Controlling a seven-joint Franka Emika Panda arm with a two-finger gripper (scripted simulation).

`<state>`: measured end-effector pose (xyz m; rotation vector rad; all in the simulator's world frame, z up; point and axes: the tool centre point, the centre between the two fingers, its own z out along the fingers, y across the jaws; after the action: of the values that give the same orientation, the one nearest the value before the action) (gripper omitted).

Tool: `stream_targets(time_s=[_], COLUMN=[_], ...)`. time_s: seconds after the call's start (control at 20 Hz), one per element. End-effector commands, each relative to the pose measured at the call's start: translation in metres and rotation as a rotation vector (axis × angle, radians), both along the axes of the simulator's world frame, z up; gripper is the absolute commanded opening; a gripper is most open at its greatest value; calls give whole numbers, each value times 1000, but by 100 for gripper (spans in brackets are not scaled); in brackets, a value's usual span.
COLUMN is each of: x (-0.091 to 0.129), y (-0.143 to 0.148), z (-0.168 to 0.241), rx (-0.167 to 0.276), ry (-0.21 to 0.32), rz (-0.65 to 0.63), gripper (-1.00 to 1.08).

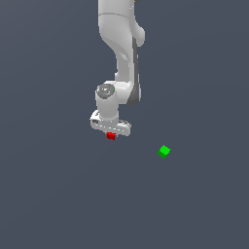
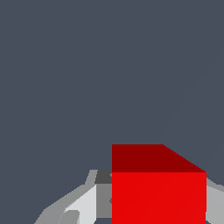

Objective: Stack the red cube on top of the green cube.

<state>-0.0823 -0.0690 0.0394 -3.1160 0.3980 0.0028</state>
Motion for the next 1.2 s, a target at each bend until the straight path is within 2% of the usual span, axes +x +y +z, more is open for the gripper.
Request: stream_targets(time_s=[0.0,0.55,1.15], x=[0,0,2], y=[0,0,1], z=[13,75,81], rx=[0,0,-1], ry=[-1,-1,-2], rz=[0,0,0], gripper=[-100,-100,-100])
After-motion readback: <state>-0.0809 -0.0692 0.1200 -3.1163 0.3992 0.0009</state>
